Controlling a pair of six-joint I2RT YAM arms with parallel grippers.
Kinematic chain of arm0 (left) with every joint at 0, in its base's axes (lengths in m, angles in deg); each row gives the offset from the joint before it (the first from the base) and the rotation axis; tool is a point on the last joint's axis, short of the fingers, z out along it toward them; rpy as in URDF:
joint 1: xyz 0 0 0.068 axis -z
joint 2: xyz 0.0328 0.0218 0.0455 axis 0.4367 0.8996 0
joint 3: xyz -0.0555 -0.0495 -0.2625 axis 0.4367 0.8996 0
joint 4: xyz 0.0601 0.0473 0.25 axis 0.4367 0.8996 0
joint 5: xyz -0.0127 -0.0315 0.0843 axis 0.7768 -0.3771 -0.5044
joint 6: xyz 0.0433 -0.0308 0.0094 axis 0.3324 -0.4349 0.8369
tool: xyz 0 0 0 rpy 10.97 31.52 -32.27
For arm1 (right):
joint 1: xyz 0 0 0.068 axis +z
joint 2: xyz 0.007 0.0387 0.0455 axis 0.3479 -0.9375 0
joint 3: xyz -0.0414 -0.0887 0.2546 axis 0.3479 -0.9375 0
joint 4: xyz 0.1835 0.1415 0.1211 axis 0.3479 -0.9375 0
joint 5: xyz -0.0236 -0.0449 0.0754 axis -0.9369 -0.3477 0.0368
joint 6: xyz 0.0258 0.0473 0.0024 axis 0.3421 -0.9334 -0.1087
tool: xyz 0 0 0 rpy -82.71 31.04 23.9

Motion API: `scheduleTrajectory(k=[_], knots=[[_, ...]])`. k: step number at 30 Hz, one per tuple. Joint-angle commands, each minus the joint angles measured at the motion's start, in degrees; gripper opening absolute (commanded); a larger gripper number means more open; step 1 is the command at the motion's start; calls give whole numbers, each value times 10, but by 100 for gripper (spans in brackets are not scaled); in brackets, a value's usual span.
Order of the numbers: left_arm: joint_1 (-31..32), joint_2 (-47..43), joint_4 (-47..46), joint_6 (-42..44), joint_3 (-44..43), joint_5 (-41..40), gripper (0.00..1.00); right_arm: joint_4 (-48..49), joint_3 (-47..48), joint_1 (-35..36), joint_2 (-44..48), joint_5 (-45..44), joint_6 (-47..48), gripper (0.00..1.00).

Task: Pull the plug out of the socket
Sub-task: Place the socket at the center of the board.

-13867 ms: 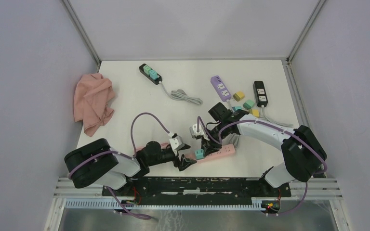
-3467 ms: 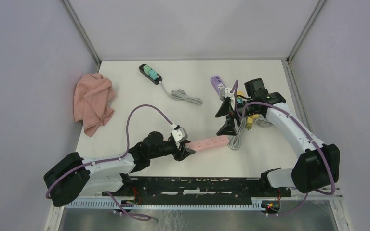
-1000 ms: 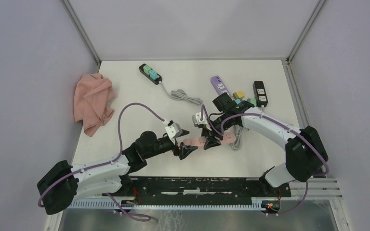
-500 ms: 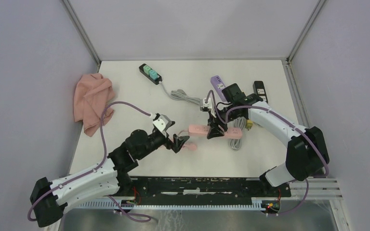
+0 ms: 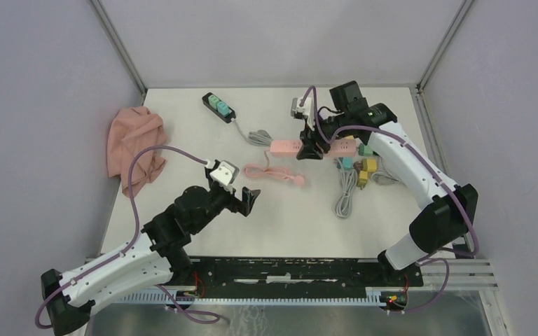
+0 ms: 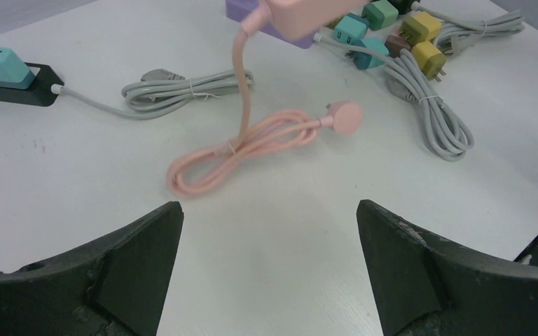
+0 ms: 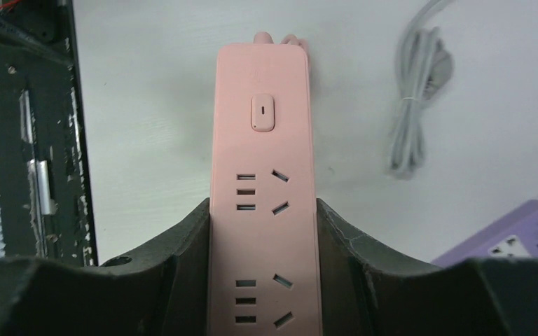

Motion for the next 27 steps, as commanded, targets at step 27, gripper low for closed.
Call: scheduleTrajectory(k=[27], knots=[[-1,-105,12,-59,28,-90,99,320,107,-34,-235,-398,-361,2]])
